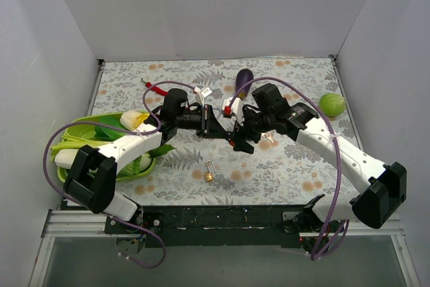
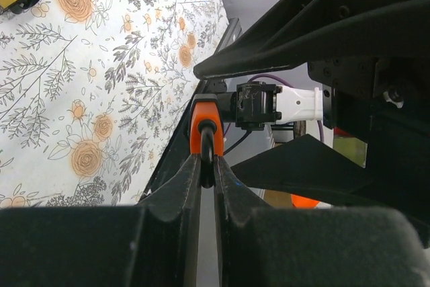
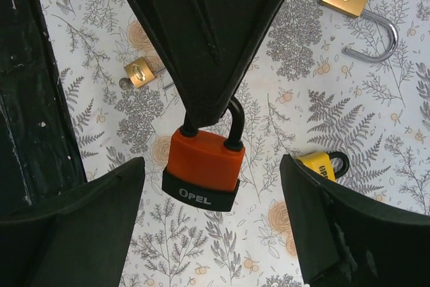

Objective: Lock with the key
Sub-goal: Place the lock at the center of the board.

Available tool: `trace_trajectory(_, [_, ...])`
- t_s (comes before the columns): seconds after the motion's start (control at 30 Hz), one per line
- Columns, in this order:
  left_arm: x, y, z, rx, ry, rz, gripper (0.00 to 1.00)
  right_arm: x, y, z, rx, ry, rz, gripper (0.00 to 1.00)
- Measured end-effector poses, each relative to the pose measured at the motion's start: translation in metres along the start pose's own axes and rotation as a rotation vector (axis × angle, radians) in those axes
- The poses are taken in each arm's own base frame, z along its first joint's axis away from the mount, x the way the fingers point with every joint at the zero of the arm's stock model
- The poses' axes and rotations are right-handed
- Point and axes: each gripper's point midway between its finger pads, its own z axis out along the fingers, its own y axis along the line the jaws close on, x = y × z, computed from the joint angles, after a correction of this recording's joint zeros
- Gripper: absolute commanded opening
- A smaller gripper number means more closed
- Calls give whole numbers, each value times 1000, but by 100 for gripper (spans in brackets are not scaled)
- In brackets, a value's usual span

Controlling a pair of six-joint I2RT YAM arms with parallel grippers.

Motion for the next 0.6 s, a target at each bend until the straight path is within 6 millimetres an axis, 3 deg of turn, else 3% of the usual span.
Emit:
trace_trajectory(0.43, [-5, -6, 1, 25, -15, -26, 0, 3, -1, 9, 31, 22, -33, 73])
trace_trajectory(0.53, [-5, -8, 1, 30, -16, -29, 0, 6, -2, 11, 37, 31, -30, 60])
trace_trajectory(0.6, [-6, -8, 1, 31, -22, -27, 0, 6, -2, 11, 36, 32, -25, 42])
